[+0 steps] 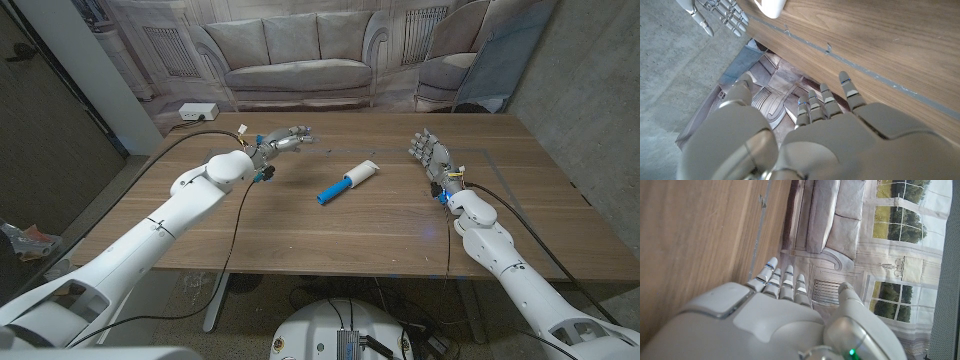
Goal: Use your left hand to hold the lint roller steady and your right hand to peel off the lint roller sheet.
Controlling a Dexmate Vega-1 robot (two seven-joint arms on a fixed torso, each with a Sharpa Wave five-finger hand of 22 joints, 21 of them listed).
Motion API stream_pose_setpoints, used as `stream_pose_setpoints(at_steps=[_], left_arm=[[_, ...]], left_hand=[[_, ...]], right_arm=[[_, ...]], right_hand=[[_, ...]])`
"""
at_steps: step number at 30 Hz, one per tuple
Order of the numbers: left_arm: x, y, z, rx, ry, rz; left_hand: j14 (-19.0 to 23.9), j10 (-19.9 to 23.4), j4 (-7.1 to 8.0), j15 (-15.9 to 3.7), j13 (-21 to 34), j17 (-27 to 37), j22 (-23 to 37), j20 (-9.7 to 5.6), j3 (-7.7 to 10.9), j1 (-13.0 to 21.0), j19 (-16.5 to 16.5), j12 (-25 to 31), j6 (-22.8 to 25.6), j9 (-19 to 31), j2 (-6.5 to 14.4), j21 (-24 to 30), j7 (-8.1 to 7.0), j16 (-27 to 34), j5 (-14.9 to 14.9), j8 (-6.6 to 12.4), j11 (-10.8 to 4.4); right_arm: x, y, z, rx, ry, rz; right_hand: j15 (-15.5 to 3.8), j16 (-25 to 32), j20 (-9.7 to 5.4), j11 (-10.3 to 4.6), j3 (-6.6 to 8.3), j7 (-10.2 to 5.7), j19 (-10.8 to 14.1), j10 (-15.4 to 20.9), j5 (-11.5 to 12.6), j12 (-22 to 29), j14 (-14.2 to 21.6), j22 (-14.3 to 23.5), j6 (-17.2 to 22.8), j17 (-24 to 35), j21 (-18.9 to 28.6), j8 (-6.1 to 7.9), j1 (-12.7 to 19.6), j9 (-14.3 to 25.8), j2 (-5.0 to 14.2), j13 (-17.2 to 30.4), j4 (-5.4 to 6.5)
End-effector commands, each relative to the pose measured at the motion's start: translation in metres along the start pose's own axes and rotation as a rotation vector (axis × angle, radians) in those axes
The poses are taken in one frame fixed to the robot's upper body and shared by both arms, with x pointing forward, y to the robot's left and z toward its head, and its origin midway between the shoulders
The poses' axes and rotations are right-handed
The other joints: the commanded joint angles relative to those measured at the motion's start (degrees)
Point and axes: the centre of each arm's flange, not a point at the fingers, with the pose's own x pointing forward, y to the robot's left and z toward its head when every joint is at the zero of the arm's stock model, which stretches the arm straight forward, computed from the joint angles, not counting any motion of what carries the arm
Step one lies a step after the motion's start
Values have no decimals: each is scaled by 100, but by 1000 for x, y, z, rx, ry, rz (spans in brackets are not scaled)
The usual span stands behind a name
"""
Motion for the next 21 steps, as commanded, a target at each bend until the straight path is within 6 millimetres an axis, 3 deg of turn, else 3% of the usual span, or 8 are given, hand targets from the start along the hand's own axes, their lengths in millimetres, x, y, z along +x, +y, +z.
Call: stream_pose_setpoints(at_steps=[1,9,14,21], left_arm=[[1,-9,20,93,66,-68],[4,-11,31,149,131,-108],[6,-13,41,189,191,-170],[7,-16,49,206,246,-190]], left_hand=[[48,48,16,17,31,11,10,44,-18,41,62,25,126,13,17,32,14,14,-17,52,-5],[228,268,31,-48,69,38,-6,51,-16,148,24,94,531,38,56,-65,62,69,-48,189,-8],[246,285,-50,-35,99,61,-6,53,78,416,81,114,559,68,146,-82,185,58,-53,208,-29],[134,135,-120,167,162,125,-2,82,181,811,-32,113,466,117,219,-201,401,-5,-98,187,181]], right_arm=[[-2,-2,-3,8,0,0],[-2,-5,-4,16,-2,-2],[-3,-7,-7,27,-2,-4],[-4,-9,-10,41,-8,-9]], right_hand=[[22,25,22,22,-12,22,21,69,-3,35,33,31,51,30,-12,37,31,-7,26,2,-24],[27,26,21,26,-19,19,32,96,-6,42,42,32,70,32,-21,40,22,-8,27,2,-23],[23,29,17,30,-27,23,40,111,-8,45,52,33,85,35,-27,43,11,-8,29,2,-18],[21,33,15,36,-37,14,52,143,-11,53,66,34,114,39,-37,49,-6,-9,36,2,-11]])
